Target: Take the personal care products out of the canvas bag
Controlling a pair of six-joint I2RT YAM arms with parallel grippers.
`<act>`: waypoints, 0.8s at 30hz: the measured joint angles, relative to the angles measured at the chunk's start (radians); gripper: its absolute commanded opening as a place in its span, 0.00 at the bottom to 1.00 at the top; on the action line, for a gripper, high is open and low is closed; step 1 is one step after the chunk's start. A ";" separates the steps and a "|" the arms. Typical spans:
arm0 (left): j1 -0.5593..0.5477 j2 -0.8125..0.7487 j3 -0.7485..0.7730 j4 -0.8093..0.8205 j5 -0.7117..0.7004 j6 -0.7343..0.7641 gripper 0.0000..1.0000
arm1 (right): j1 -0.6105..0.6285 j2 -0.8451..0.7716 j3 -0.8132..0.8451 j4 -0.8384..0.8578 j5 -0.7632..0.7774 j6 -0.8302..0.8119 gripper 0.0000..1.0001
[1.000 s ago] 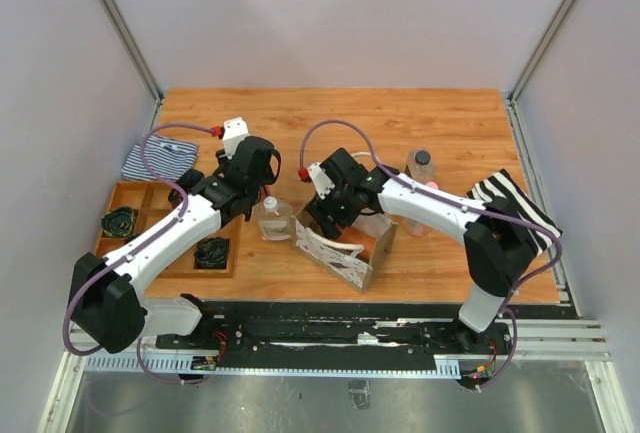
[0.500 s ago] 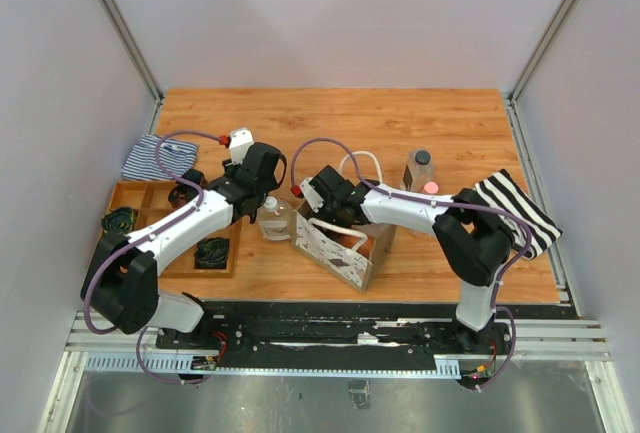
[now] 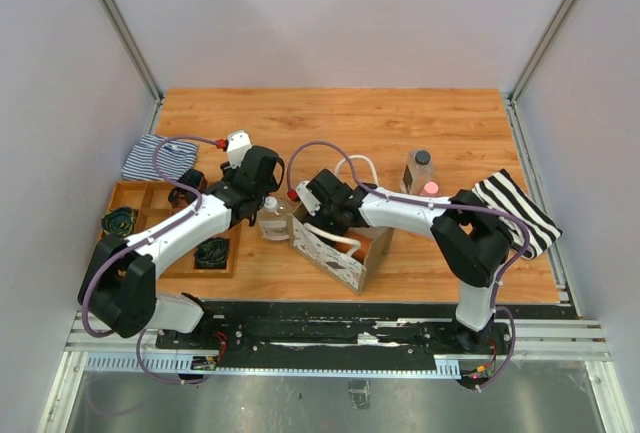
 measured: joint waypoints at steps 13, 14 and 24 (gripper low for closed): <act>0.000 -0.041 -0.011 -0.004 0.017 0.002 0.73 | 0.043 -0.307 -0.050 -0.127 0.042 0.020 0.01; 0.000 -0.052 -0.011 -0.002 0.017 0.002 0.74 | 0.043 -0.340 -0.041 -0.134 0.048 0.021 0.01; 0.000 -0.088 -0.011 0.007 0.019 0.006 0.77 | 0.043 -0.482 0.027 -0.156 0.088 0.023 0.01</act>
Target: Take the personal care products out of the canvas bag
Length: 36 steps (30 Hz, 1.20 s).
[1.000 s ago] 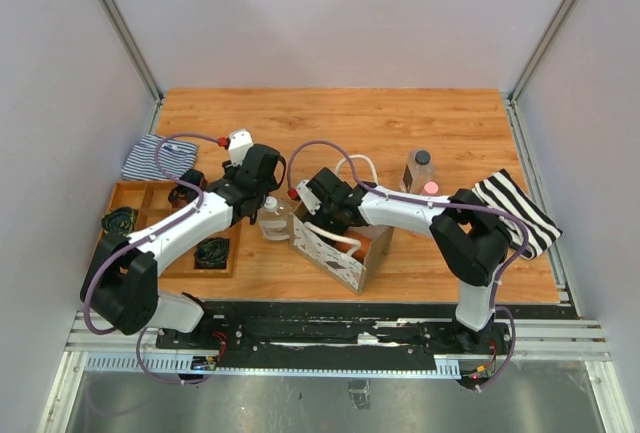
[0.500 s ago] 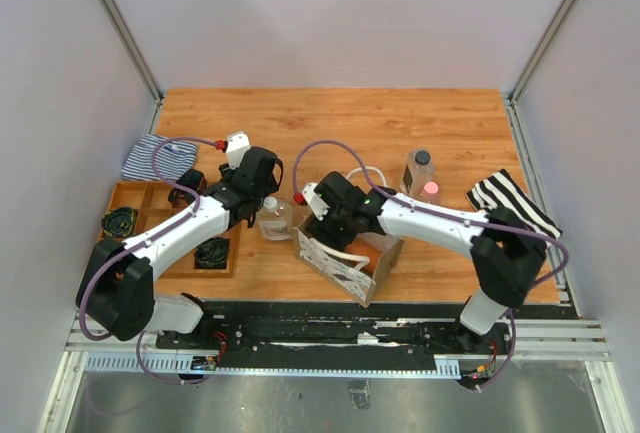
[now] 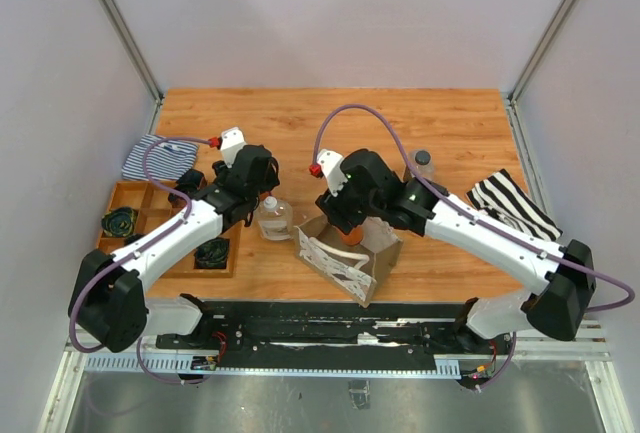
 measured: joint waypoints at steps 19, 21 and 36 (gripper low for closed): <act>0.000 -0.160 0.000 -0.015 0.106 0.011 0.97 | -0.161 -0.132 0.179 0.189 0.065 -0.020 0.01; 0.000 -0.178 0.000 -0.024 0.110 0.016 0.97 | -0.198 -0.112 0.202 0.227 0.066 -0.021 0.01; 0.000 -0.236 0.000 -0.039 0.149 0.026 0.96 | -0.388 0.189 0.223 0.344 0.052 0.014 0.01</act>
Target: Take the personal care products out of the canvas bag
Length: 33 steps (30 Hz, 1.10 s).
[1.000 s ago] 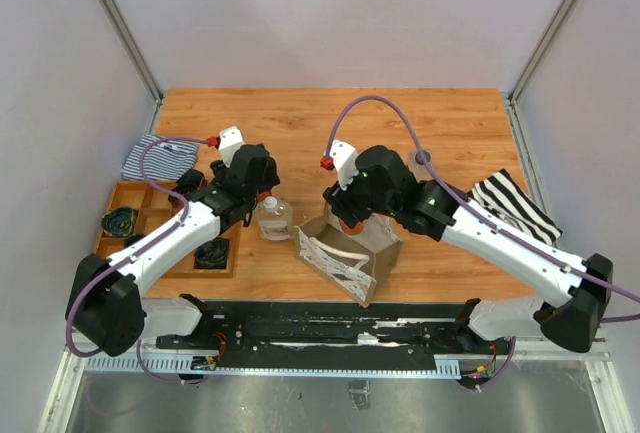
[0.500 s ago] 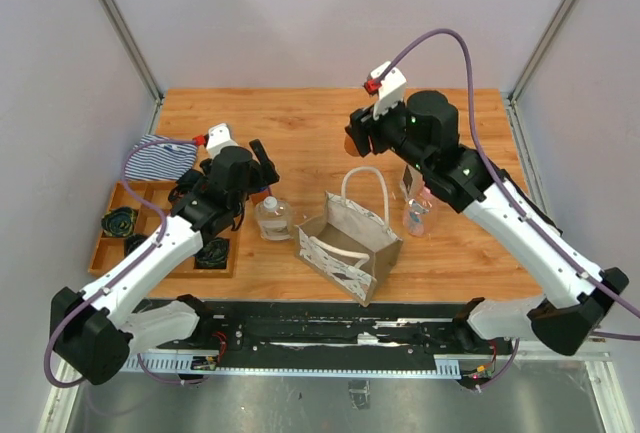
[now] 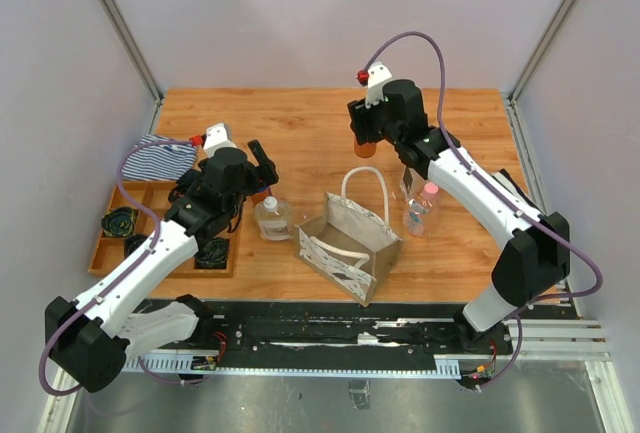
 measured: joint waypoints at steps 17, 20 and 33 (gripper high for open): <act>0.000 -0.034 0.024 -0.037 0.024 0.023 0.96 | -0.058 0.089 -0.283 0.108 -0.002 0.139 0.71; 0.000 -0.034 0.031 -0.045 0.024 0.027 0.96 | -0.058 0.085 -0.292 0.138 0.020 0.150 1.00; 0.000 -0.001 0.240 -0.132 -0.017 0.116 1.00 | -0.060 -0.200 -0.124 -0.010 0.127 0.129 0.98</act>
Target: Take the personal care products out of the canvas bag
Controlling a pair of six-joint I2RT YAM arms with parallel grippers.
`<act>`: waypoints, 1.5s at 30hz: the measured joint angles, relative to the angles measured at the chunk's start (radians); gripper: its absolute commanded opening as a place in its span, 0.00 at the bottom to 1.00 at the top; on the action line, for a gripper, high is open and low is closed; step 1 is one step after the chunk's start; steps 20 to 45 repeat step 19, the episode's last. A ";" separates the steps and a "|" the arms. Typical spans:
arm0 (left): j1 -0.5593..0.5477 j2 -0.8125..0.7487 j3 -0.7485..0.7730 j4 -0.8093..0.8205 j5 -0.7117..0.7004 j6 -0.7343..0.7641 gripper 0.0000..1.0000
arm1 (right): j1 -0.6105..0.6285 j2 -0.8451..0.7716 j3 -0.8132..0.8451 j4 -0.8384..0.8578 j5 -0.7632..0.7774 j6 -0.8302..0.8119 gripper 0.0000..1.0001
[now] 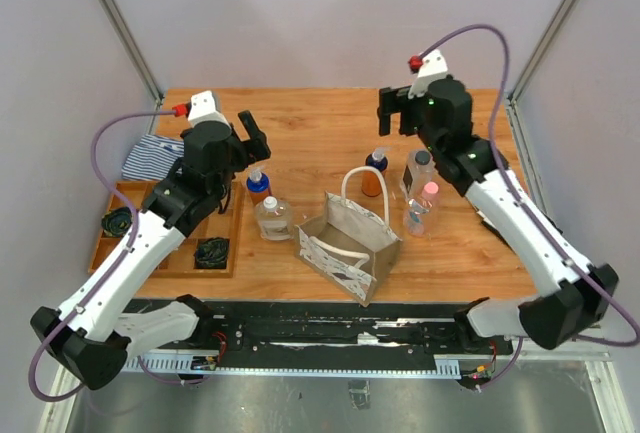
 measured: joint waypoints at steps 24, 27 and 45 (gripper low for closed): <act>0.184 0.224 0.210 0.179 -0.030 0.284 1.00 | -0.219 -0.234 -0.001 -0.235 -0.069 -0.057 0.98; 0.184 0.224 0.210 0.179 -0.030 0.284 1.00 | -0.219 -0.234 -0.001 -0.235 -0.069 -0.057 0.98; 0.184 0.224 0.210 0.179 -0.030 0.284 1.00 | -0.219 -0.234 -0.001 -0.235 -0.069 -0.057 0.98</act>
